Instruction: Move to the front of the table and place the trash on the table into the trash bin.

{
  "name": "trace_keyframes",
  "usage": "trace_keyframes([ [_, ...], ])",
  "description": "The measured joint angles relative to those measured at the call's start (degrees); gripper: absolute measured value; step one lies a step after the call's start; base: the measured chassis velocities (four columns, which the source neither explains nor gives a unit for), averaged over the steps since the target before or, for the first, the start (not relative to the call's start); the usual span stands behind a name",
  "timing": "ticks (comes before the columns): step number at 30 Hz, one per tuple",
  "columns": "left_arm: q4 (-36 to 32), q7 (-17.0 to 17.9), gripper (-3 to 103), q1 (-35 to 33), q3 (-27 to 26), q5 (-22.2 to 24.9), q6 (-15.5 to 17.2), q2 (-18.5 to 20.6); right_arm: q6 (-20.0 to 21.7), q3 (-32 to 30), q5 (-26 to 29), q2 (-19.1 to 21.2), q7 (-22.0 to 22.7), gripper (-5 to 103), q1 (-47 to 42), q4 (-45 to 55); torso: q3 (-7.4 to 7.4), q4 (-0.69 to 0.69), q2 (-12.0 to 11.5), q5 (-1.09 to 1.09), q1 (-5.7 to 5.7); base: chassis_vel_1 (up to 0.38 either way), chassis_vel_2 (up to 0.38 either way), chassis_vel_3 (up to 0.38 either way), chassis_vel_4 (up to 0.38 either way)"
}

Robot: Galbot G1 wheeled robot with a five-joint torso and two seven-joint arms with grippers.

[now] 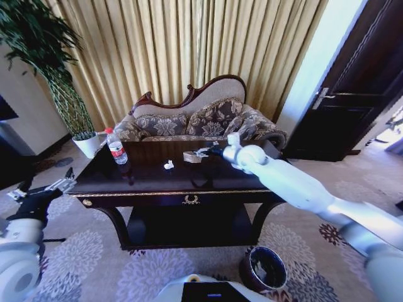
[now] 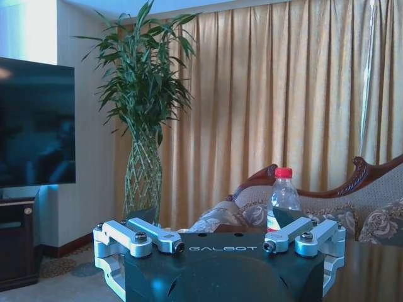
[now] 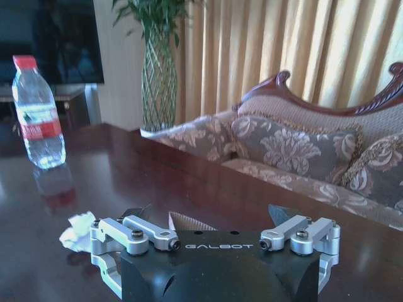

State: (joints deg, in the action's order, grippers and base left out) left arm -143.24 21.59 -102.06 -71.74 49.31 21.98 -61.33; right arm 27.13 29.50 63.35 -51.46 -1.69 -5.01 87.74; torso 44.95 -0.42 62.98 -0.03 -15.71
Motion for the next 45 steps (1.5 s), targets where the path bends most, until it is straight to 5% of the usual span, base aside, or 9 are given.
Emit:
trace_keyframes([
  [9, 0.00, 0.00, 100, 0.76, -1.59, 2.39, 3.03, 0.68, 6.04, 0.09, -5.28, -2.87, -3.76, 100, 0.92, -5.26, 0.00, 0.00, 0.00, 0.01, 0.00, 0.000, 0.000, 0.000, 0.000],
  [29, 0.00, 0.06, 100, 1.73, -1.17, 2.70, 3.05, 0.60, 5.20, 0.13, -9.40, -4.42, -7.10, 103, 0.69, -10.10, 0.00, 0.00, 0.01, 0.02, 0.00, 0.000, 0.000, 0.000, 0.000],
  [34, 0.00, 0.10, 100, 2.07, -1.13, 2.71, 2.97, 0.75, 4.41, 0.48, -10.05, -4.47, -7.12, 95, 0.53, -10.58, 0.00, 0.00, 0.01, 0.02, 0.00, 0.000, 0.000, 0.000, 0.000],
  [45, 0.00, 0.34, 100, 2.42, -0.73, 2.62, 2.89, 0.57, 3.88, 0.53, -10.63, -4.48, -7.03, 52, -0.12, -10.65, 0.00, 0.00, 0.01, 0.02, 0.01, 0.000, 0.000, 0.000, 0.000],
])
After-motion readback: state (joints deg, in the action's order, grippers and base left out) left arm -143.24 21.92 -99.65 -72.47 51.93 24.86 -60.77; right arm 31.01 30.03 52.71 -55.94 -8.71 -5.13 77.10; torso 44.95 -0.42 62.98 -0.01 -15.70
